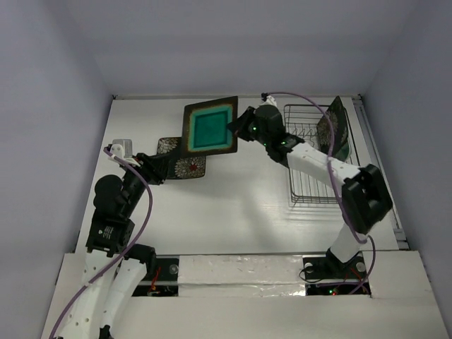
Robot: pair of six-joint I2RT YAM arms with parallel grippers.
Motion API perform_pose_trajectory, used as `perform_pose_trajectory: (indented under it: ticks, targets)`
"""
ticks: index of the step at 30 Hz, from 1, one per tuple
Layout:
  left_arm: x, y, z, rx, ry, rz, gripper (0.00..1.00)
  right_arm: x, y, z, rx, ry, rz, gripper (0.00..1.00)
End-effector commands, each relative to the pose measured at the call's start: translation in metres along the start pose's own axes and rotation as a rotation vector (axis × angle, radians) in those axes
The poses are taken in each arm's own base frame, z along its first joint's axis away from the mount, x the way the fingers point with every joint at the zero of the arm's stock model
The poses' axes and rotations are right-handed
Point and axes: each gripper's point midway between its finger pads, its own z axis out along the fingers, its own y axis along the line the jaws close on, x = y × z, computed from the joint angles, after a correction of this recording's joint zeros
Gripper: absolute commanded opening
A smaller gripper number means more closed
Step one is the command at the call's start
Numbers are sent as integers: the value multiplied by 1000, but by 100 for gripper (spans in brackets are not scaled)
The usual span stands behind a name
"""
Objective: Unload the plates from the dish rack
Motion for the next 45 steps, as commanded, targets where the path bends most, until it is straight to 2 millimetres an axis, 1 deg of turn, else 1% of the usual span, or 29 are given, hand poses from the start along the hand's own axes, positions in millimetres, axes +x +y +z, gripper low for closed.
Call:
perform_pose_trajectory:
  ticks: [1, 3, 4, 5, 6, 7, 8, 11, 12, 15, 16, 17, 18, 19, 21, 22, 23, 25, 26, 27, 32, 34, 36, 37, 39, 40, 42, 43, 45]
  targets:
    - [-24, -11, -3, 35, -77, 10, 25, -77, 133, -20, -482, -262, 236, 0]
    - [-24, -12, -3, 38, -76, 10, 25, -64, 141, -9, -508, -247, 261, 0]
    - [-24, -12, -3, 39, -77, 10, 25, -53, 131, 7, -488, -227, 279, 0]
    - [-24, -12, -3, 40, -76, 10, 25, -49, 139, 11, -509, -217, 283, 0]
    - [-24, -12, -3, 41, -78, 11, 25, -46, 137, 18, -502, -210, 290, 0]
    - [-23, -12, -2, 41, -74, 10, 25, -37, 138, 24, -500, -189, 298, 0]
    - [-23, -13, -3, 44, -74, 11, 25, -30, 134, 36, -493, -174, 300, 0]
    - [-24, -13, -3, 45, -76, 11, 25, -18, 131, 49, -479, -152, 312, 0]
    - [-24, -13, -3, 45, -77, 11, 25, -9, 130, 55, -479, -139, 318, 0]
    - [-24, -14, -4, 49, -78, 12, 25, -2, 125, 64, -469, -127, 338, 0]
    - [-24, -14, -3, 50, -76, 12, 25, 7, 123, 68, -463, -114, 345, 0]
    - [-23, -14, -3, 51, -74, 10, 25, 9, 119, 72, -451, -116, 350, 0]
    - [-23, -14, -3, 52, -76, 10, 26, 15, 122, 72, -455, -107, 352, 0]
    - [-24, -14, -3, 54, -76, 10, 26, 23, 116, 79, -442, -95, 358, 0]
    - [-24, -14, -4, 53, -78, 11, 26, 31, 114, 84, -435, -90, 370, 0]
    - [-24, -15, -4, 54, -78, 11, 26, 38, 108, 90, -422, -80, 381, 0]
    - [-24, -15, -4, 54, -78, 11, 26, 45, 111, 91, -429, -66, 387, 0]
    - [-24, -15, -4, 56, -77, 11, 26, 51, 107, 98, -418, -57, 398, 0]
    - [-24, -15, -4, 56, -78, 11, 26, 60, 105, 102, -409, -45, 397, 0]
    - [-24, -15, -4, 54, -78, 11, 26, 63, 110, 102, -412, -39, 396, 0]
    - [-24, -14, -4, 54, -76, 10, 26, 69, 104, 110, -394, -35, 403, 0]
    - [-24, -15, -4, 54, -78, 11, 26, 78, 103, 111, -389, -19, 402, 0]
    - [-24, -15, -5, 56, -78, 11, 26, 82, 101, 113, -381, -11, 401, 0]
    - [-24, -15, -5, 56, -80, 11, 26, 86, 96, 115, -370, -4, 399, 0]
    - [-25, -15, -5, 58, -81, 11, 26, 96, 88, 117, -342, 25, 392, 6]
    - [-25, -15, -5, 58, -81, 11, 26, 100, 85, 118, -334, 36, 390, 18]
    - [-25, -16, -5, 58, -82, 12, 26, 113, 79, 119, -306, 63, 378, 30]
    - [-25, -15, -5, 57, -83, 12, 26, 115, 76, 119, -294, 69, 369, 41]
    - [-25, -16, -5, 58, -82, 13, 26, 118, 71, 118, -270, 75, 355, 50]
